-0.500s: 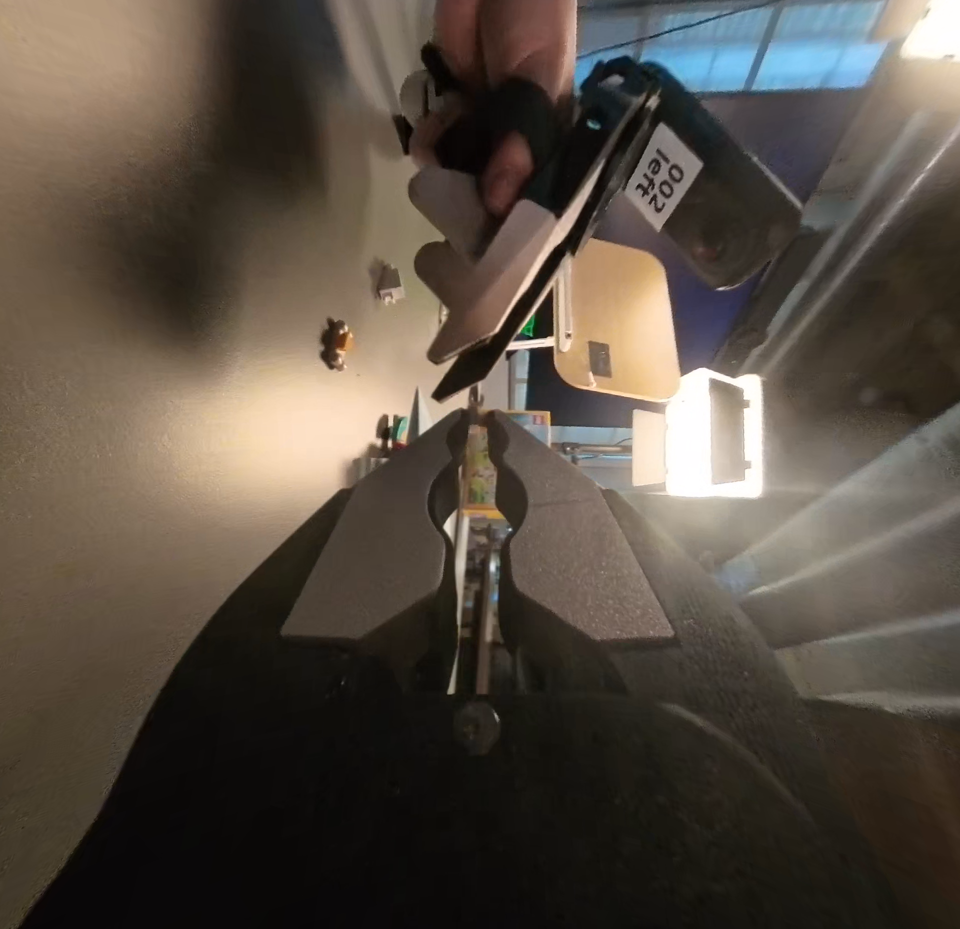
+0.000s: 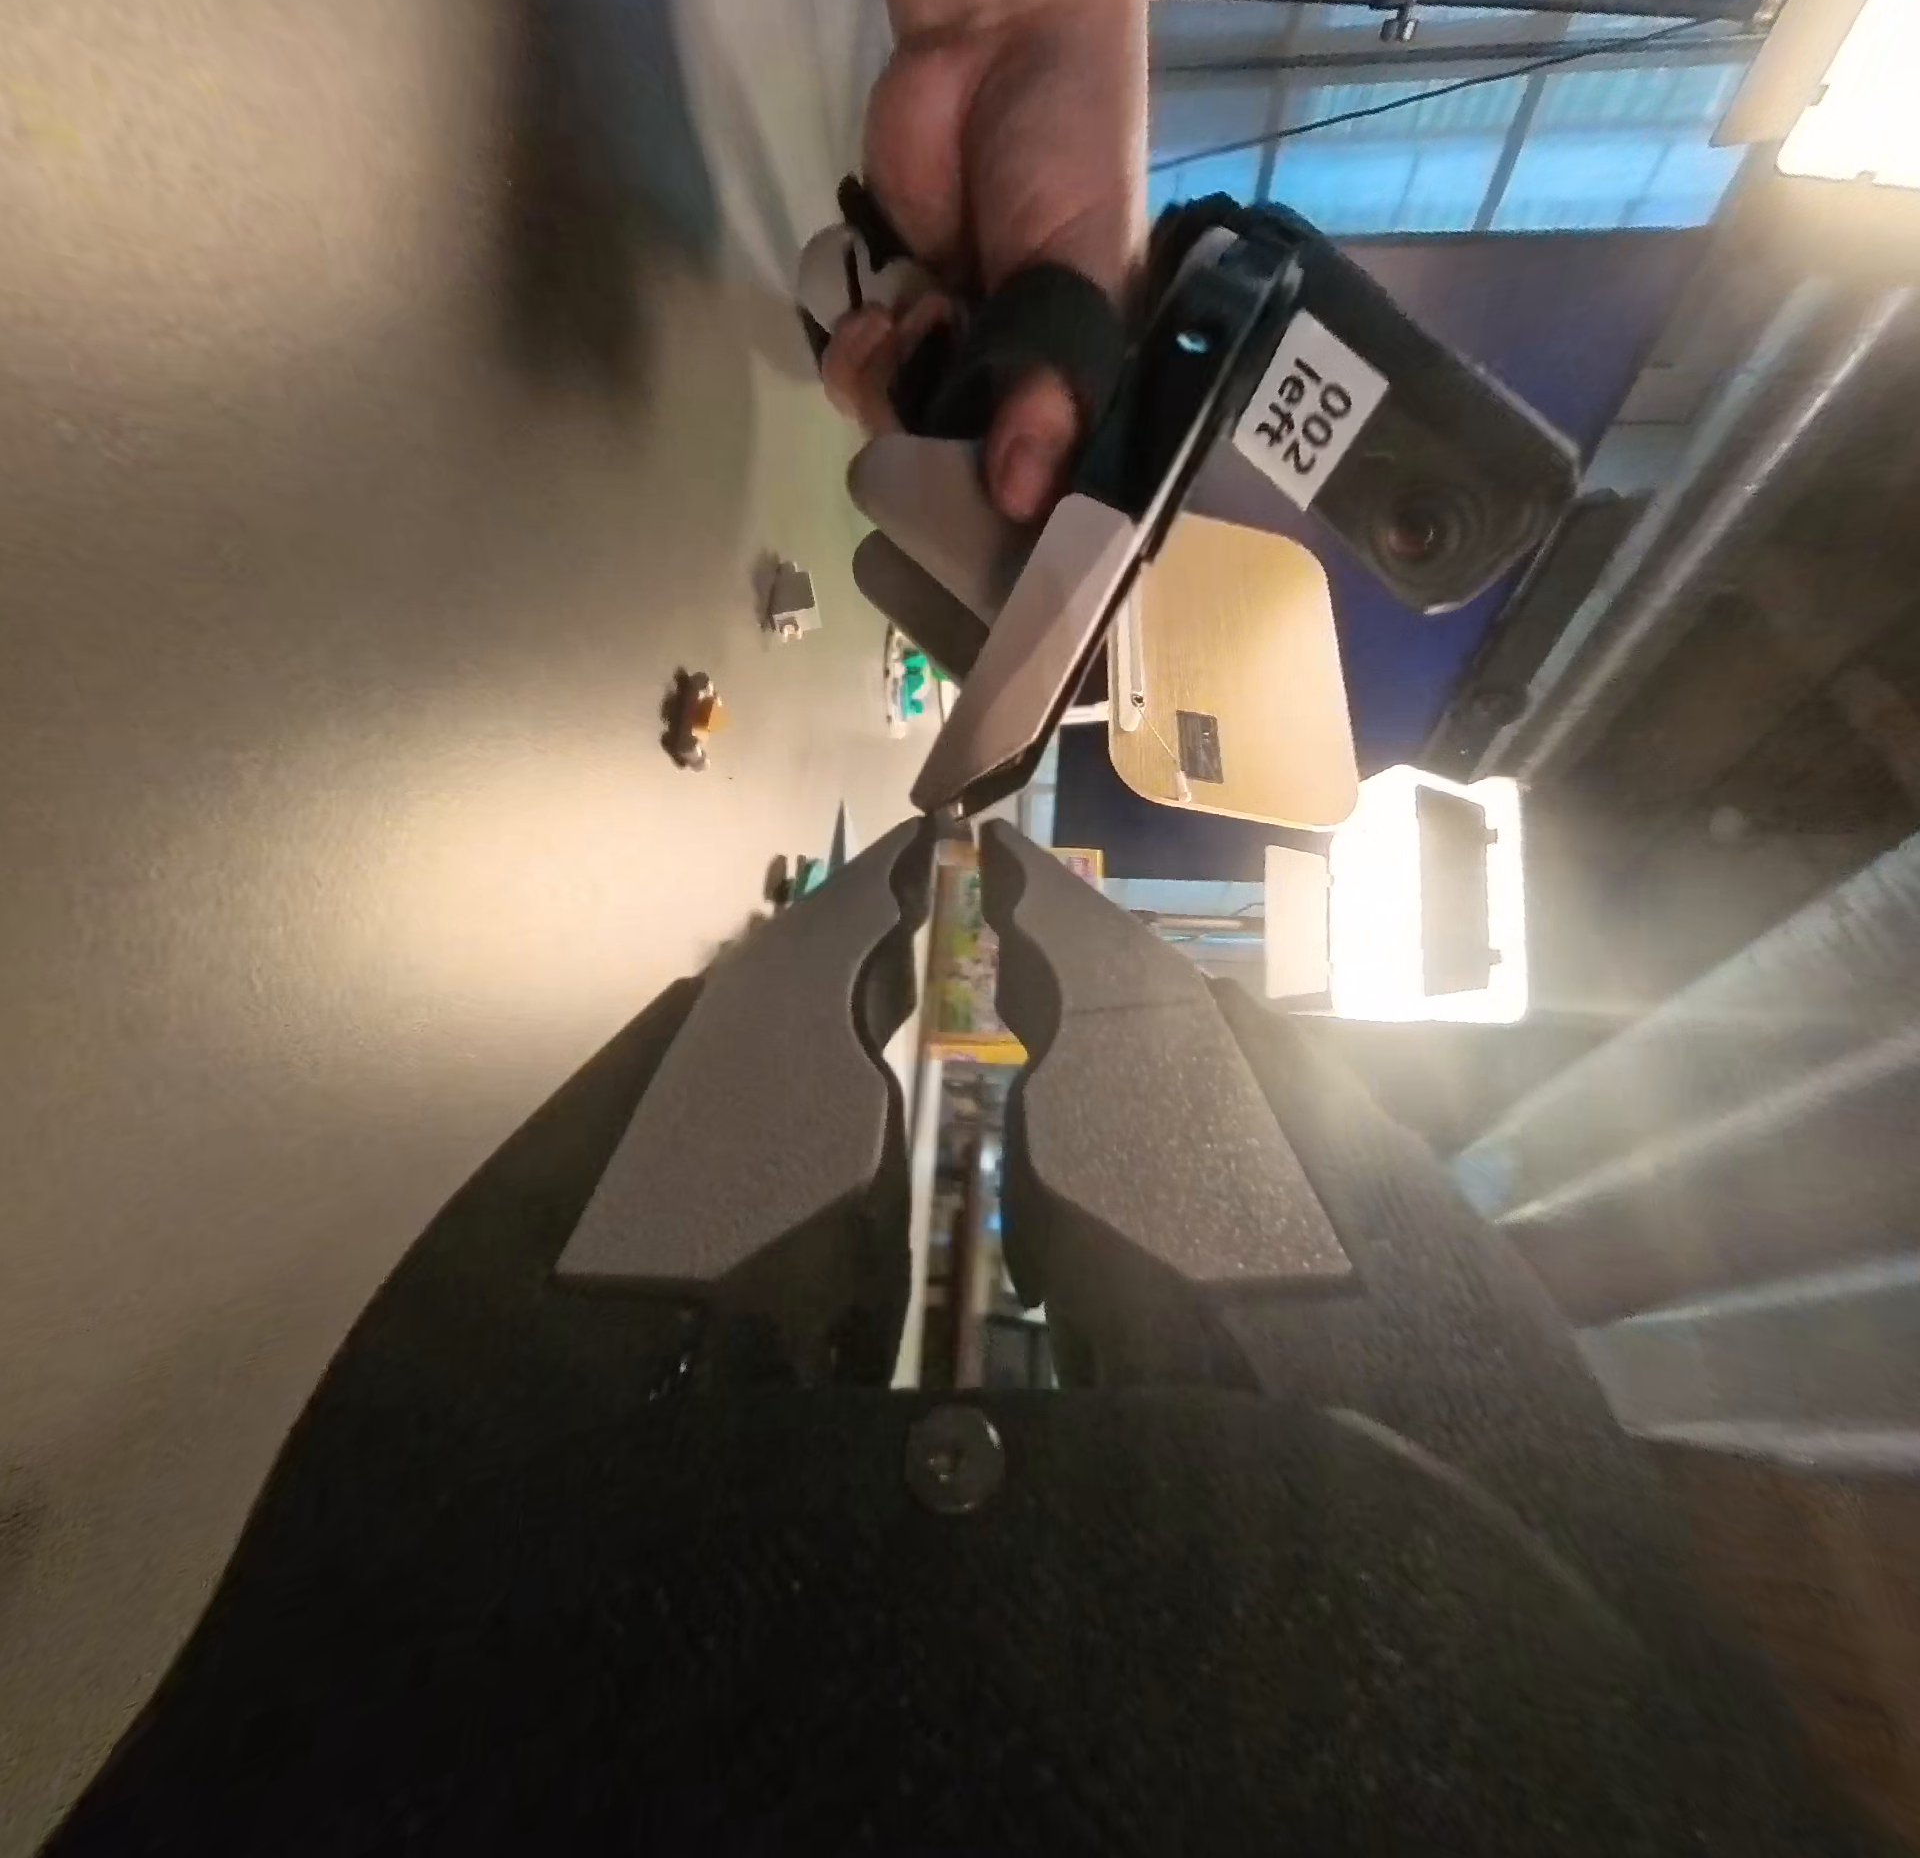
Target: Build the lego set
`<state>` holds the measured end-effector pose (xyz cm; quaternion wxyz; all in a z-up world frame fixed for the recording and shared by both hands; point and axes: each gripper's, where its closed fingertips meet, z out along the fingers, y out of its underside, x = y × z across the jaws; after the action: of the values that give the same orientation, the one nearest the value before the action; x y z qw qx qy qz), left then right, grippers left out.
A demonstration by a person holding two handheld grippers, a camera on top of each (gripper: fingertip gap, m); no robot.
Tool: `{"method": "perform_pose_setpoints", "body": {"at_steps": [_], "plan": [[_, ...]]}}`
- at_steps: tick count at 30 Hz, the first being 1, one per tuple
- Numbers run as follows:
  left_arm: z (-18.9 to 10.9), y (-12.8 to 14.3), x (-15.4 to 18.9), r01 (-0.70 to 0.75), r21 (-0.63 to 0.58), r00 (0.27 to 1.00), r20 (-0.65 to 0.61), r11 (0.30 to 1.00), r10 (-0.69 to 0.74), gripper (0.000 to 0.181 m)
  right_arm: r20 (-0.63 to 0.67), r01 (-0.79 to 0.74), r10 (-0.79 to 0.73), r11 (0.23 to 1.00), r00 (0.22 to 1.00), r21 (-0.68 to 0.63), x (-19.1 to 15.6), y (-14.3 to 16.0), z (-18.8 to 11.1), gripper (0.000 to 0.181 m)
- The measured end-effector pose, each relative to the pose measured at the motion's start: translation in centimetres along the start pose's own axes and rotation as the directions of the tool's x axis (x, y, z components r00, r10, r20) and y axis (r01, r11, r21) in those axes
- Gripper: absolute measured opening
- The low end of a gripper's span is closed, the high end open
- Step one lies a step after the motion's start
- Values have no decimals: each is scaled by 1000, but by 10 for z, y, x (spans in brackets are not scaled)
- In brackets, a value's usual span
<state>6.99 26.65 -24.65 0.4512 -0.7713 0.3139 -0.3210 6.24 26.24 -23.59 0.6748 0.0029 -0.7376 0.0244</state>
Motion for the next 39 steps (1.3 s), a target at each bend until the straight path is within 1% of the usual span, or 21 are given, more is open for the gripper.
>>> {"method": "perform_pose_setpoints", "body": {"at_steps": [1,2,3,4,5,6,7,8,9,10,14,17,21,22,24,25,27,30,32,36,39], "plan": [[0,2,-1,-29,-13,1000,12,999,29,1,14,-77,77,997,997,8,0,1,0,13],[0,4,-2,-59,-29,998,25,998,60,1,46,-202,201,979,979,17,0,2,-1,21],[0,5,-2,-90,-39,995,30,995,91,1,95,-354,351,935,932,25,0,3,-2,26],[-1,5,0,-118,-40,992,27,992,119,1,167,-509,499,860,850,23,-1,2,-4,24],[0,6,0,-137,-42,990,28,990,138,1,250,-650,627,760,738,10,-3,-1,-6,21],[0,7,0,-148,-52,988,30,988,150,1,326,-760,721,650,612,-12,-4,-5,-8,18],[1,8,0,-159,-59,987,27,985,161,1,379,-833,780,551,497,-41,-4,-8,-9,18],[2,10,1,-168,-64,985,22,984,169,1,411,-874,811,482,417,-64,-4,-10,-10,18],[3,11,2,-173,-70,985,16,982,175,1,421,-890,825,448,377,-80,-5,-9,-9,18],[4,12,3,-177,-75,984,10,981,179,1,420,-893,829,441,368,-88,-6,-9,-9,16],[7,14,4,-187,-85,982,3,979,188,1,426,-871,829,465,363,-161,-21,-7,-6,10],[6,16,3,-193,-94,981,10,977,195,1,418,-865,826,475,377,-160,-23,-6,-4,6],[5,19,2,-134,-111,990,20,985,137,3,432,-868,839,449,330,-210,-28,-4,-4,6],[2,23,-1,-116,-137,992,39,984,122,13,438,-854,839,458,323,-246,-34,-2,-5,6],[-6,29,-6,-52,-178,994,81,983,67,40,444,-818,839,478,316,-321,-47,4,-7,6],[-10,32,-7,-19,-190,995,94,982,38,48,450,-806,839,479,304,-348,-52,5,-8,6],[-15,38,-10,14,-216,992,127,976,14,56,452,-796,847,468,280,-384,-56,6,-9,6],[-17,51,-13,36,-274,988,153,961,7,58,453,-783,856,454,251,-425,-62,6,-10,6],[-15,56,-12,50,-291,989,149,956,-7,58,446,-786,865,437,232,-438,-63,6,-10,6],[-13,57,-15,40,-291,988,157,956,6,50,435,-792,879,403,195,-459,-63,7,-9,6],[-13,58,-18,32,-307,985,169,951,21,48,428,-793,884,393,187,-465,-63,9,-8,6]]}}
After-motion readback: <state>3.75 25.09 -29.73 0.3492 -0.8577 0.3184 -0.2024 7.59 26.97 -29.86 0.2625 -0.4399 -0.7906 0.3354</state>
